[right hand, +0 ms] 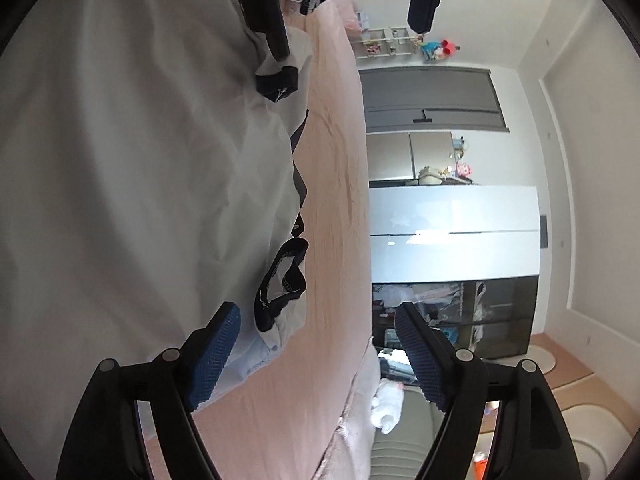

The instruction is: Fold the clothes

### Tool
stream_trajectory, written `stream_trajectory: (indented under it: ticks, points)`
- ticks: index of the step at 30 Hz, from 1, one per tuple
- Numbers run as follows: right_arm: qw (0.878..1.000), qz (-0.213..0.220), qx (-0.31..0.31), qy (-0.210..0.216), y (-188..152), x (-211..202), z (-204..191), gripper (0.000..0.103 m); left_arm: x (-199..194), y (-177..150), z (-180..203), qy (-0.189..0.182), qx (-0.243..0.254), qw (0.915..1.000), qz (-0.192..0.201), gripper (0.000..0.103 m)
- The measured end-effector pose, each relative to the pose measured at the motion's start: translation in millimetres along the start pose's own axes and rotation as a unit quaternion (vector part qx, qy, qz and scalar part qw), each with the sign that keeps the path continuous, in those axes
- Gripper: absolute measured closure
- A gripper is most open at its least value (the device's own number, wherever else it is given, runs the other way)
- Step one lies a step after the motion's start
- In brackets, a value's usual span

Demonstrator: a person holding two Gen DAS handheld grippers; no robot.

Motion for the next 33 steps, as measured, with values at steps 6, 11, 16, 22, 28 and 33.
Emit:
stream_trajectory:
  ticks: [6,11,16,22,28,33]
  points:
    - [0.990,-0.021,0.124,0.065,-2,-6,19,0.024,-5,-12,-30,-0.001,-0.051,0.9986,-0.011,0.000]
    - [0.958,-0.016,0.258,0.127,3,-5,47,0.024,11,-58,-69,-0.001,-0.131,0.9884,-0.077,0.000]
    - [0.882,0.001,0.417,0.220,11,12,83,0.024,20,-98,-106,-0.033,-0.245,0.9640,-0.098,0.000]
    - [0.788,0.003,0.544,0.289,26,26,96,0.024,47,-129,-112,-0.098,-0.339,0.9293,-0.109,0.001]
    - [0.753,-0.010,0.575,0.320,52,38,83,0.024,62,-138,-97,-0.143,-0.363,0.9152,-0.102,0.017]
    - [0.703,-0.013,0.608,0.370,63,48,71,0.024,78,-143,-92,-0.194,-0.386,0.8968,-0.094,0.058]
Point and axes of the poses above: each gripper's, at about its wrist camera, not at the fingertips, and x roughly the way its jaws point, z to its right, y to its top, the point moved 3 cm from there along x, roughly the way its jaws point, and after that the axes turned 3 degrees about -z, right-handed, at the moved point
